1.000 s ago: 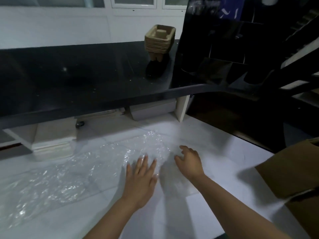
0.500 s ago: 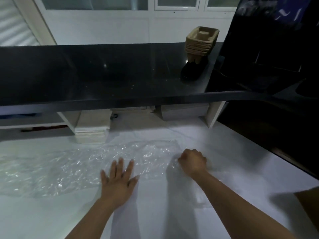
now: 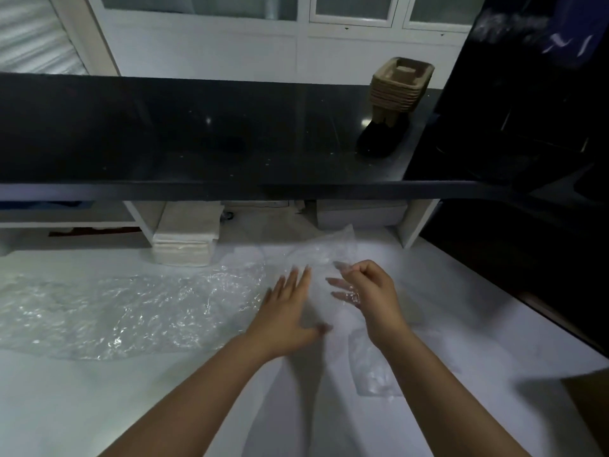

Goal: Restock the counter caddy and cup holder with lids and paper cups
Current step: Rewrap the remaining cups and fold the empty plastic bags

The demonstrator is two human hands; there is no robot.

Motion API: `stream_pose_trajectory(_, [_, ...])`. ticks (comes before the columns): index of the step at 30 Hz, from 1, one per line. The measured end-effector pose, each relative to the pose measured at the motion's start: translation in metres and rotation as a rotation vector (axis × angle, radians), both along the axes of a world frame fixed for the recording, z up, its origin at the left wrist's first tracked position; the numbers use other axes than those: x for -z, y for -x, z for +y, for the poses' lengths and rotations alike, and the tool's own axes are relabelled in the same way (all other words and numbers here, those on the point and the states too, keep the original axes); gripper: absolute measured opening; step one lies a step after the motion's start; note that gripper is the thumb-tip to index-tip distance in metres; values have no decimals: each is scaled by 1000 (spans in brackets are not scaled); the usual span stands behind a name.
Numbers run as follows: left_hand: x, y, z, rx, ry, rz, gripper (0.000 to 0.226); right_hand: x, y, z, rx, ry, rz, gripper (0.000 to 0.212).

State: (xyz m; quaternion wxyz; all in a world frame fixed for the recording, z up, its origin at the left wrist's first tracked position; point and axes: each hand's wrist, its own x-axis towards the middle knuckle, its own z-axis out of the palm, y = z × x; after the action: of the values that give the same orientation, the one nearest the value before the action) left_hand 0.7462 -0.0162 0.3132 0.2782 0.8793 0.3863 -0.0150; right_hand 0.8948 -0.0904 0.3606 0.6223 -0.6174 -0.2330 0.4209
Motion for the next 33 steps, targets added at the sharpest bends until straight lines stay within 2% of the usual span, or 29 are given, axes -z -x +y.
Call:
stream_pose_trajectory(2, [-5, -11, -6, -7, 31, -155, 67, -2, 4, -4, -47, -116, 34, 9])
stream_pose_trajectory(4, [-17, -18, -13, -115, 247, -462, 50, -4, 5, -8, -85, -192, -20, 40])
stream_pose_trajectory(7, [-42, -24, -18, -373, 553, -748, 45, 4, 9, -20, -150, -173, -166, 73])
stream_pose_trajectory(9, [-53, -30, -20, -450, 678, -827, 48, 17, 13, -31, -220, -69, -212, 94])
stream_pose_trajectory(11, [-65, -35, -26, -490, 804, -886, 50, 34, 18, -40, -320, 96, -316, 105])
stream_pose_trajectory(13, [-78, -44, -32, -541, 942, -994, 48, 46, 24, -40, -452, 224, -448, 103])
stream_pose_trajectory(15, [-91, -52, -35, -556, 1041, -1076, 43, 52, 32, -33, -508, 200, -554, 96])
stream_pose_trajectory(17, [-102, -58, -35, -553, 1070, -1145, 34, 56, 40, -24, -451, 154, -616, 82])
stream_pose_trajectory(20, [-104, -62, -32, -601, 1113, -1221, 36, 56, 41, -21, -252, 106, -519, 38])
stream_pose_trajectory(21, [-100, -60, -30, -621, 1123, -1247, 40, 55, 39, -23, -215, 96, -478, 31])
stream_pose_trajectory(23, [-94, -52, -28, -670, 1164, -1338, 47, 57, 31, -24, -188, 106, -459, 38])
stream_pose_trajectory(25, [-89, -45, -24, -777, 1232, -1421, 45, 58, 30, -19, -225, 108, -465, 53])
stream_pose_trajectory(27, [-86, -37, -25, -856, 1322, -1454, 44, 59, 40, -11, -286, 93, -464, 58])
stream_pose_trajectory(28, [-84, -34, -27, -883, 1351, -1452, 44, 59, 47, -7, -313, 101, -480, 54])
stream_pose_trajectory(30, [-80, -28, -31, -886, 1360, -1441, 45, 60, 61, -1, -332, 129, -513, 32])
stream_pose_trajectory(33, [-79, -13, -27, -826, 1300, -1448, 44, 63, 73, 3, -220, 159, -480, 16])
